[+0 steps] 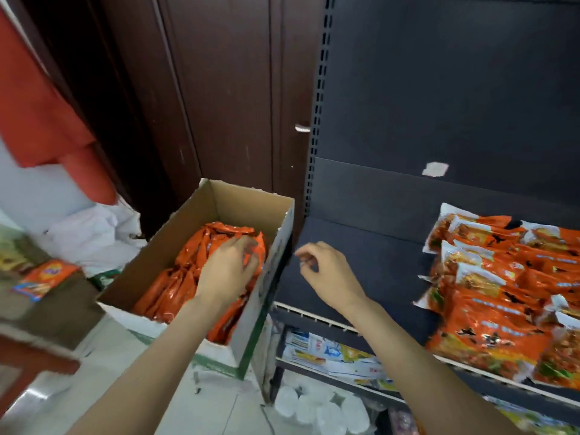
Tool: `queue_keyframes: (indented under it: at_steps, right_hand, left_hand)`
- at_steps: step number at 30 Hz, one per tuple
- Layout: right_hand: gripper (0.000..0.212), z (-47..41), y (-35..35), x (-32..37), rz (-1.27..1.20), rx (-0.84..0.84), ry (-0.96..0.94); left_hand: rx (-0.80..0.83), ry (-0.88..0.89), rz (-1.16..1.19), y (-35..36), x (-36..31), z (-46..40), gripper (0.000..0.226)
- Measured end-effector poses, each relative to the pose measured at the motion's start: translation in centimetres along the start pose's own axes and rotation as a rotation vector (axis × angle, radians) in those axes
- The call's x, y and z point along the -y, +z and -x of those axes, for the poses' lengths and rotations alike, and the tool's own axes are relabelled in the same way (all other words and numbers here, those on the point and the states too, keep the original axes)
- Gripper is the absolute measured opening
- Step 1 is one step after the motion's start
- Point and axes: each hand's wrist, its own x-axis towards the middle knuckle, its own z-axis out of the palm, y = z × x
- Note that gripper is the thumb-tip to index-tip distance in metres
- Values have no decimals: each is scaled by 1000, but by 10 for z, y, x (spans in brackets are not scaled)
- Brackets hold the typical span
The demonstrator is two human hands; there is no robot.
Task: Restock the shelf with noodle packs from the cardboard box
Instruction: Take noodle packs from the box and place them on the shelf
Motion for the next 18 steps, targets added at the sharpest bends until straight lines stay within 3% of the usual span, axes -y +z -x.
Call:
queue_keyframes:
  at_steps: [8, 18]
  right_hand:
    - [27, -108, 119, 66, 36, 65, 77]
    - [58, -170, 197, 46, 120, 201, 314]
  left_hand:
    - [150, -159, -3, -42, 156, -64, 28]
    - [544, -146, 0, -4, 210, -111, 56]
